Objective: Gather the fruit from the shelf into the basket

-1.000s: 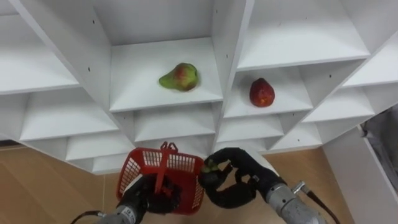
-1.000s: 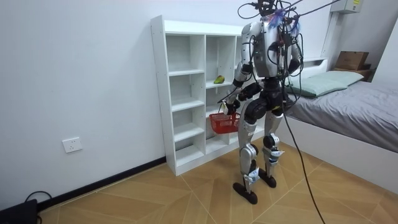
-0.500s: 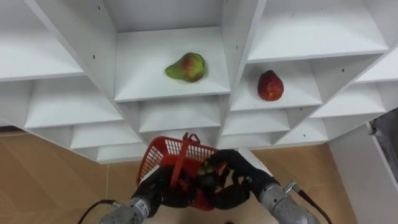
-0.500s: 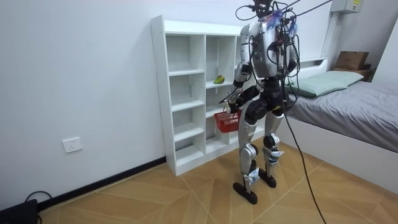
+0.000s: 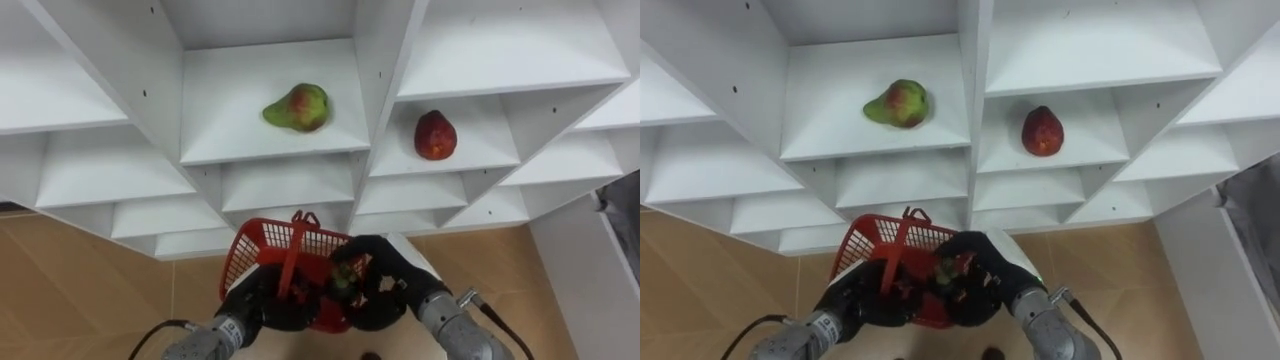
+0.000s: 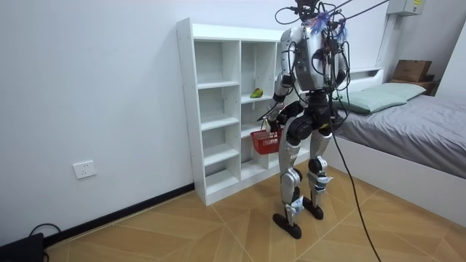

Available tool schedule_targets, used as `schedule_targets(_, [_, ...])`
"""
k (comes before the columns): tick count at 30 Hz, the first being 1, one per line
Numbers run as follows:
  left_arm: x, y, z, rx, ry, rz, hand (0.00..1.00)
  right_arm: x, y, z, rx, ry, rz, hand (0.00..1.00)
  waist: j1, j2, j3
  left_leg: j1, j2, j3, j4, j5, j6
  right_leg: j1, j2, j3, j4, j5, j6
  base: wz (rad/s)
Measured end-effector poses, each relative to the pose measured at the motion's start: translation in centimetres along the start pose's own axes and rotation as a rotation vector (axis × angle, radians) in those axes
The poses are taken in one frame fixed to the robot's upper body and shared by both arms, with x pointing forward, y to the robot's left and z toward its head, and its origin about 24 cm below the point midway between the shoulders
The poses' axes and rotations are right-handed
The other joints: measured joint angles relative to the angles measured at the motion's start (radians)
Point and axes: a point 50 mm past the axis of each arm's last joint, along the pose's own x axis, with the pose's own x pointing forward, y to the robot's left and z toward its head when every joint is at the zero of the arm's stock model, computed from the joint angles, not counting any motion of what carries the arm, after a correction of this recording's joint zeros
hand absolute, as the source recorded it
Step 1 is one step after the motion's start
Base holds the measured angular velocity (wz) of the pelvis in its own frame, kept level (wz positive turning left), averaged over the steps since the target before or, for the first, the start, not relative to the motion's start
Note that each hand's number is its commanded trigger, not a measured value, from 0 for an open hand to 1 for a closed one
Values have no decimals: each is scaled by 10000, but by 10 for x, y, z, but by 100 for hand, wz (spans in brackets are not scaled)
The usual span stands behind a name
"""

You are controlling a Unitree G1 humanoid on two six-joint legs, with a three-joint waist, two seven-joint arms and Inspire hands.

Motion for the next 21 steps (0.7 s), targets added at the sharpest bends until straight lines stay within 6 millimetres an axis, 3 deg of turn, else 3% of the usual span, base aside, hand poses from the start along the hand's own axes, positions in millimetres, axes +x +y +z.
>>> schedule_targets(9, [3,-8,2,166,-19,-716,100,0,7,0,-117,13,334,0,171,137,4,-51,1,-1,4,0,0,-36,-5,-26,-8,2,0,0])
schedule_targets(21, [3,-10,2,209,35,-925,100,-1,10,-5,-118,233,458,0,198,157,-9,-119,2,-16,4,0,0,-97,-3,-32,6,6,-5,0])
